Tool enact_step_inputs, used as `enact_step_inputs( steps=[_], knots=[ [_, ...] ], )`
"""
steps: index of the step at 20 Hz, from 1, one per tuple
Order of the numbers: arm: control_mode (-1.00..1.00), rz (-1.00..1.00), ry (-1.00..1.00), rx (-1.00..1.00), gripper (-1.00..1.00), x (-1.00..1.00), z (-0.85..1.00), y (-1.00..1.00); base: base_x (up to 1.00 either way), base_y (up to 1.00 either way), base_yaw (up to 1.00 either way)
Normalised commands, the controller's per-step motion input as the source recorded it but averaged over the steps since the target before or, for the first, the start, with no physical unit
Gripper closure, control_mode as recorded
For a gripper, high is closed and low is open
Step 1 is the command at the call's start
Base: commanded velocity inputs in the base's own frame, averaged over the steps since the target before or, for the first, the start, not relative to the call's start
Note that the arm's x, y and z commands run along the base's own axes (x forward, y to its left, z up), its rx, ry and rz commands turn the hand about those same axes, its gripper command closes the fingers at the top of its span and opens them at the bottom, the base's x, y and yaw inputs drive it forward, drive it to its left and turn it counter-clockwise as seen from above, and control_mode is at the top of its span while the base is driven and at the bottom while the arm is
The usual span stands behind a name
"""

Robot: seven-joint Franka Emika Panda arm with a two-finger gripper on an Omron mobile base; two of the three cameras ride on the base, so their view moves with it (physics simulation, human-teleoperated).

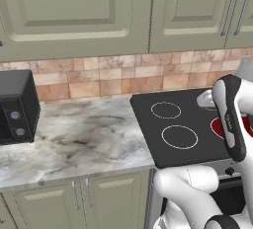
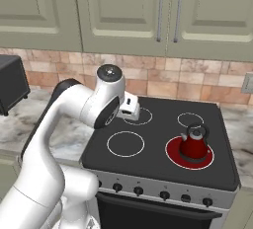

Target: The kettle is done boiling. Turn off the stove, then wait for 300 timesteps before moving the kettle to the dining table.

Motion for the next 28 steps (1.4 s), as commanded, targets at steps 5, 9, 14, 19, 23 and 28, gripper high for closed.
enact_step_inputs(
  steps=[5, 9, 14, 19, 23, 28],
  knots=[
    [-1.00, 0.00, -0.01, 0.00, -1.00, -0.22, -0.23, -0.27, 0.00, 0.00, 0.00],
    [-1.00, 0.00, -0.01, 0.00, -1.00, -0.20, -0.25, -0.26, 0.00, 0.00, 0.00],
    [-1.00, 0.00, -0.03, 0.00, -1.00, -0.20, -0.27, -0.25, 0.00, 0.00, 0.00],
    [-1.00, 0.00, -0.03, 0.00, -1.00, -0.19, -0.27, -0.24, 0.00, 0.00, 0.00],
    [-1.00, 0.00, -0.06, 0.00, -1.00, -0.18, -0.24, -0.22, 0.00, 0.00, 0.00],
    [-1.00, 0.00, -0.06, 0.00, -1.00, -0.18, -0.23, -0.19, 0.00, 0.00, 0.00]
  ],
)
